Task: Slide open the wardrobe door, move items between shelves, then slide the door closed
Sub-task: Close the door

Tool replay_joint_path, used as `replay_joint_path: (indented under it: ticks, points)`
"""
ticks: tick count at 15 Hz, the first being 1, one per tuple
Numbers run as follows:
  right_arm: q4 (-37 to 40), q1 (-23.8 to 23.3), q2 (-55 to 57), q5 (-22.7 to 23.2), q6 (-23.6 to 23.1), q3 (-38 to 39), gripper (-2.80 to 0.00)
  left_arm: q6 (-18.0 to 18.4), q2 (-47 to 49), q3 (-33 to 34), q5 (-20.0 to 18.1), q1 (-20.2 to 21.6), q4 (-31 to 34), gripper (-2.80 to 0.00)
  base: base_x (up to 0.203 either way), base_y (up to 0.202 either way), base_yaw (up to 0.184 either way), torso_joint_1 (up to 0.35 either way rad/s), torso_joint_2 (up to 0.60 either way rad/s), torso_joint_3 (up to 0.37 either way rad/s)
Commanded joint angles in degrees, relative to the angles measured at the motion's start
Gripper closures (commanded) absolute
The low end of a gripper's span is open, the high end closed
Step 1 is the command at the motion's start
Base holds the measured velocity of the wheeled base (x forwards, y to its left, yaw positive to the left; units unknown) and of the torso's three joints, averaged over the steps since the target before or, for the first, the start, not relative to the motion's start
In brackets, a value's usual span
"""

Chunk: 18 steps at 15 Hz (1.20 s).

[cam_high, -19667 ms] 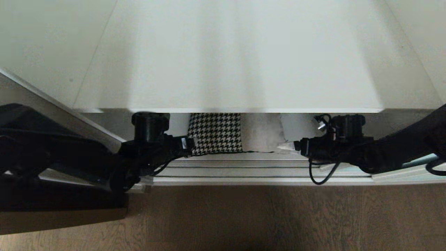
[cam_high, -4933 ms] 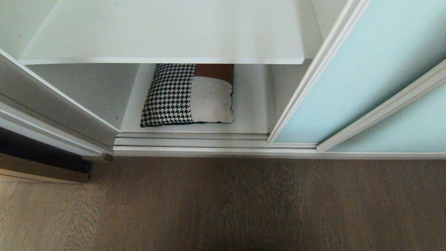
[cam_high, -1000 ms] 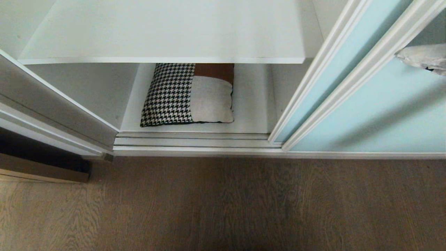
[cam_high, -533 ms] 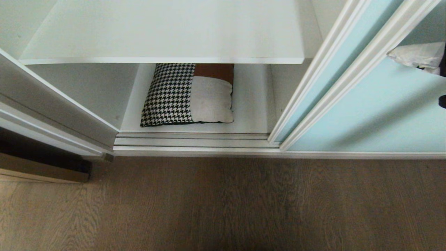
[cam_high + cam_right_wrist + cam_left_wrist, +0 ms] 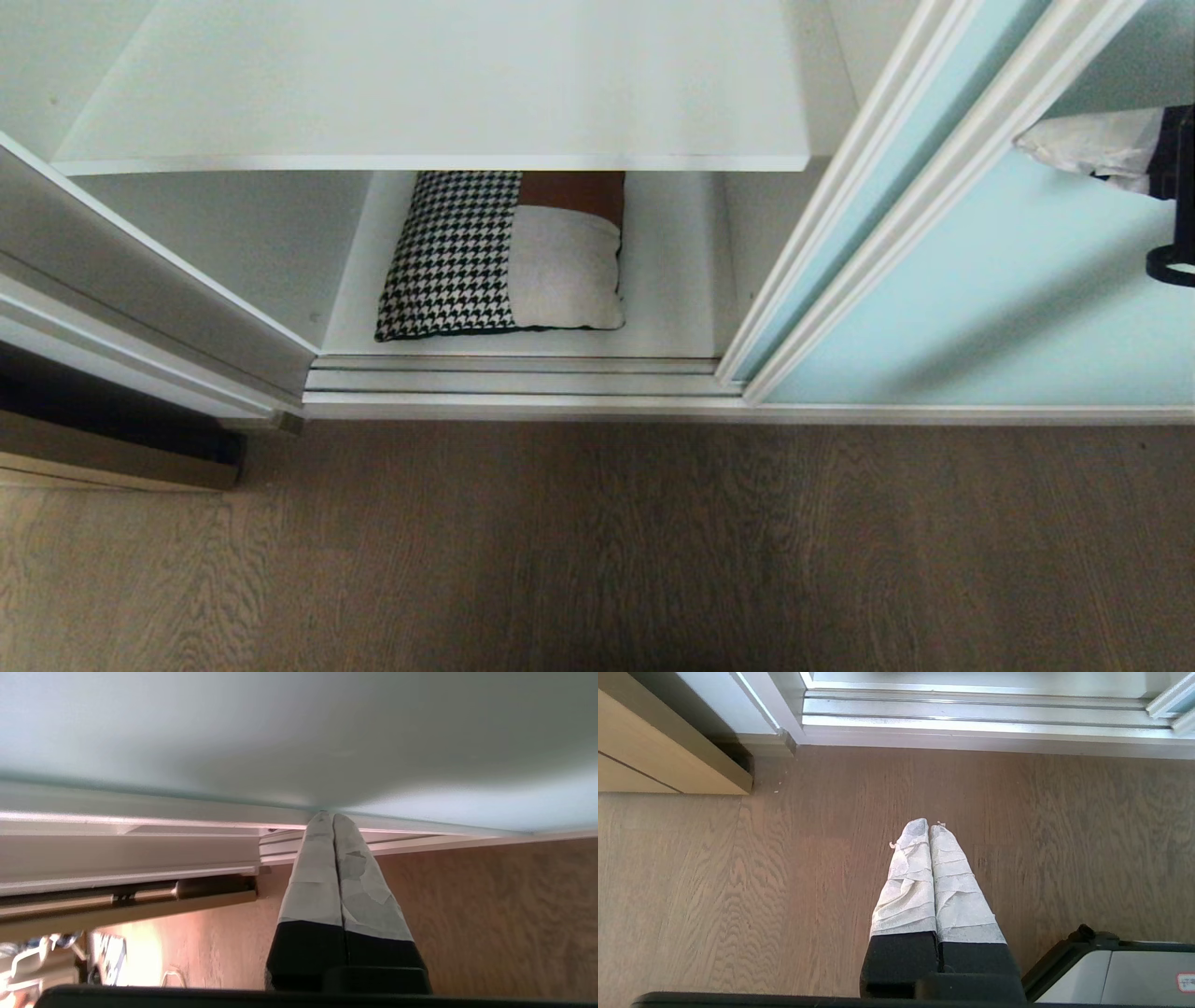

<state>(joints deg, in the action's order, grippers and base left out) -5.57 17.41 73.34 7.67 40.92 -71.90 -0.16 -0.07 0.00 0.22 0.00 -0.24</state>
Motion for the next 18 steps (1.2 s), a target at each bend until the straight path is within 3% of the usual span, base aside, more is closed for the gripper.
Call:
replay_joint_path:
  ticks: [1,6,12,18]
  points:
    - [-1.1,2.4,2.8,0.1,0.2,-1.1,0.0,0.0,0.1,0.1,0.0,0.0,0.0,0.0,0.0,0.0,0.0,0.0,0.0,0.0]
    - [-1.1,12.7,5.7,-1.1,-0.1,-4.3,0.0,0.0,0.1,0.1,0.0,0.0,0.0,0.0,0.0,0.0,0.0,0.0,0.0,0.0]
    - [-0.8,33.0,10.6,-8.7,-7.1,-7.4,0.0,0.0,0.1,0.1,0.0,0.0,0.0,0.0,0.0,0.0,0.0,0.0,0.0,0.0]
    - [0.9,35.3,-3.9,-9.0,-9.7,-1.8,0.0,0.0,0.1,0.1,0.0,0.0,0.0,0.0,0.0,0.0,0.0,0.0,0.0,0.0]
